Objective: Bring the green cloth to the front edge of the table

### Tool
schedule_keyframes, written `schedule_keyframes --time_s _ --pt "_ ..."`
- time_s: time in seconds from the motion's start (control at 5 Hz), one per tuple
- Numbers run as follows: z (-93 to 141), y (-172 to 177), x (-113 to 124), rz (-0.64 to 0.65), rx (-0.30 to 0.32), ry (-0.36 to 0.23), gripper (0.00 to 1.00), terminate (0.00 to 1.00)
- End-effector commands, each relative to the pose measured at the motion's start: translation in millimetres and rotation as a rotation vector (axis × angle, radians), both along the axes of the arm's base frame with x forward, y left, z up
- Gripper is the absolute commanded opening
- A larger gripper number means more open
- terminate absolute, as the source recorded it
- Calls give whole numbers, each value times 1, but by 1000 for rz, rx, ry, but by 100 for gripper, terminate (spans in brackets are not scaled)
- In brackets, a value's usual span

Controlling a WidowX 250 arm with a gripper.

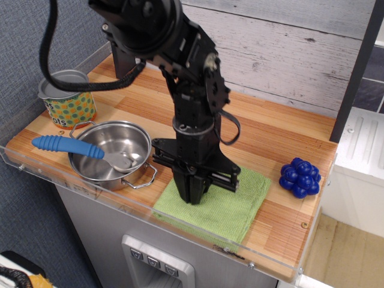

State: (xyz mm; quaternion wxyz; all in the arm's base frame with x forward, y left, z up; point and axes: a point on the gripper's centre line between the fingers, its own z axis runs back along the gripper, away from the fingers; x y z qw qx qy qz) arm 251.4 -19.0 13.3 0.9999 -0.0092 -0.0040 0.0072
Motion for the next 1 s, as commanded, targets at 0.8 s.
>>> schedule_keyframes --time_s 0.8 --pt "91 35 57 -19 162 -184 100 0"
